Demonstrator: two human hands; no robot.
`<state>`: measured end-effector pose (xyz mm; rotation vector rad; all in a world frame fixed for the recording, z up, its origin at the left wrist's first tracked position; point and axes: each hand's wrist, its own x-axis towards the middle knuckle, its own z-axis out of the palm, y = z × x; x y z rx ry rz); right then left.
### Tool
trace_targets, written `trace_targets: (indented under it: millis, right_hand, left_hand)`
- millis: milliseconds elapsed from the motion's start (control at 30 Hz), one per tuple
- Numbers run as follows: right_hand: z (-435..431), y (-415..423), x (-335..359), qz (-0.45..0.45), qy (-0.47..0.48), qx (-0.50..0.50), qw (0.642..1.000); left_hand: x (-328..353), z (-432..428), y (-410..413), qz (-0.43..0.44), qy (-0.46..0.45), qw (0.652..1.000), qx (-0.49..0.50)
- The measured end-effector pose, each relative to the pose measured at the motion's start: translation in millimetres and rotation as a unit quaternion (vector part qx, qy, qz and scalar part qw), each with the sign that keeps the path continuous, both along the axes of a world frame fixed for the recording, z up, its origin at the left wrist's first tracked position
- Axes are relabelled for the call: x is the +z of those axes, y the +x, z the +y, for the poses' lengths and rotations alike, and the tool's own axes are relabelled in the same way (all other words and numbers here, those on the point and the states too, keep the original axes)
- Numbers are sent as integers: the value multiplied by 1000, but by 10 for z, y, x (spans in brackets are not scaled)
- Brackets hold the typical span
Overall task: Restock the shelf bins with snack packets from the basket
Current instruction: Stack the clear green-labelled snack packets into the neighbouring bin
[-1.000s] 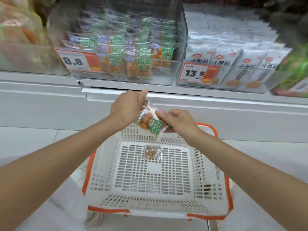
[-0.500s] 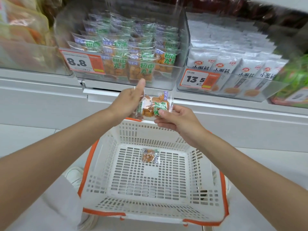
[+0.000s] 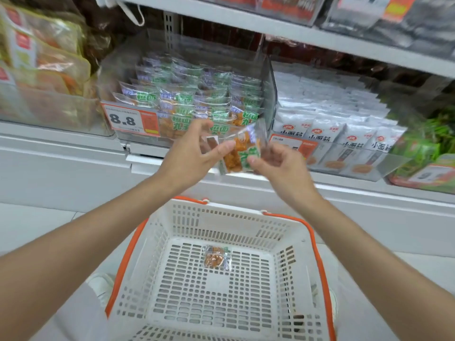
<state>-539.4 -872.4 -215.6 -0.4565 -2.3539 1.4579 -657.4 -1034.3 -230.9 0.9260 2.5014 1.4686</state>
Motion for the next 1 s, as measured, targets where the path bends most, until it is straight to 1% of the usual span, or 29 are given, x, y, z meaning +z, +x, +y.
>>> trace_targets:
  millis: [33, 67, 133, 167, 233, 300, 400, 467, 533, 567, 733, 933, 1000]
  right_hand:
    - [68, -42, 146, 22, 61, -4, 998]
    - [135, -89, 298, 43, 116, -15, 992]
    - [249, -180, 620, 77, 211, -41, 974]
    - [298, -234, 753, 87, 250, -46, 963]
    - [400, -373, 918, 88, 320, -50, 942]
    - [495, -556, 963, 60, 386, -45, 920]
    - [596, -834, 952, -52, 479, -12, 876]
    - [596, -977, 933, -133, 509, 33, 850]
    - [554, -1068, 929, -201, 521, 68, 827]
    - [537, -1104, 938, -219, 526, 78, 818]
    - [514, -1297, 923, -261, 571, 90, 773]
    - [467, -1408, 674, -278, 605, 101, 739]
    - [457, -1395, 608, -271, 622, 108, 726]
  left_hand:
    - [53, 1, -58, 35, 8, 999, -1]
    - [97, 2, -125, 91, -2, 996, -1]
    - [168, 17, -266, 216, -64, 974, 6]
    - [198, 29, -327, 254, -99, 962, 7]
    - [211, 69, -429, 285, -166, 944, -2]
    - [171, 110, -501, 299, -228, 926, -15]
    - [59, 137, -557, 318, -311, 895, -13]
    - [18, 148, -560, 338, -332, 881, -3]
    - [23, 158, -557, 342, -328, 881, 3]
    - [35, 157, -557, 343, -326, 881, 7]
    - [42, 158, -566, 334, -319, 887, 12]
    - [24, 163, -543, 339, -319, 885, 19]
    - [22, 153, -538, 341, -319, 884, 16]
